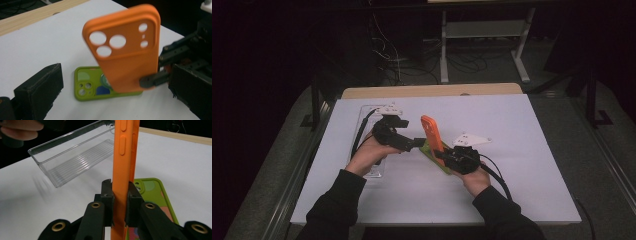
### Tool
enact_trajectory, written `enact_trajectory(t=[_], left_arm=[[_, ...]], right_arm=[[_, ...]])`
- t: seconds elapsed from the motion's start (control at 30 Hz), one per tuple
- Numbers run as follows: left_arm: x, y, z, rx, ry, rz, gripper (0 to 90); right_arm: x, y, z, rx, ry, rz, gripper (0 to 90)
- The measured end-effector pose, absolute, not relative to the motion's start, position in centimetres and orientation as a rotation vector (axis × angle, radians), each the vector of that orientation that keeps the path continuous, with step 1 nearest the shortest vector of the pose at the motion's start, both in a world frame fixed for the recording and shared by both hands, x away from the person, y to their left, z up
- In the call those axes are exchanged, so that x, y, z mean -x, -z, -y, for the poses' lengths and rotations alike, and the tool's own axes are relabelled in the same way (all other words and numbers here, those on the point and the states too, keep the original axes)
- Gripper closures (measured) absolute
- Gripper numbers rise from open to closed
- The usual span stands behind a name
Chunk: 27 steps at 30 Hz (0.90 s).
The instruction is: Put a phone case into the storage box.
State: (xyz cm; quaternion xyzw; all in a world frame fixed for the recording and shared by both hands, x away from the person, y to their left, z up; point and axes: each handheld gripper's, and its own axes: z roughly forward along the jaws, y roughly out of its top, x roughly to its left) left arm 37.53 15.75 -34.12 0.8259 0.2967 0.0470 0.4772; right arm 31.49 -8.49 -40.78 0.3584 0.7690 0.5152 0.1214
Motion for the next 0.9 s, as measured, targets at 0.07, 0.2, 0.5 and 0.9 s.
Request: enact_trajectory(t=[0.07, 0.2, 0.5, 0.9], left_arm=[[-37.8, 34.2, -15.4, -2.001, -0.092, -0.739, 0.0], [-38.3, 34.4, -14.8, -1.964, -0.081, -0.744, 0.0], [-38.4, 34.7, -13.3, -1.962, -0.057, -0.731, 0.0], [-38.6, 34.7, -13.1, -1.951, -0.064, -0.714, 5.7]], right_arm=[[-31.4, 40.8, 8.3, -1.046, -1.506, -2.252, 78.5], [-31.2, 40.7, 8.0, -1.04, -1.512, -2.253, 78.5], [-31.0, 40.6, 7.7, -1.012, -1.52, -2.251, 78.5], [-30.9, 40.6, 7.5, -0.995, -1.517, -2.257, 78.6]])
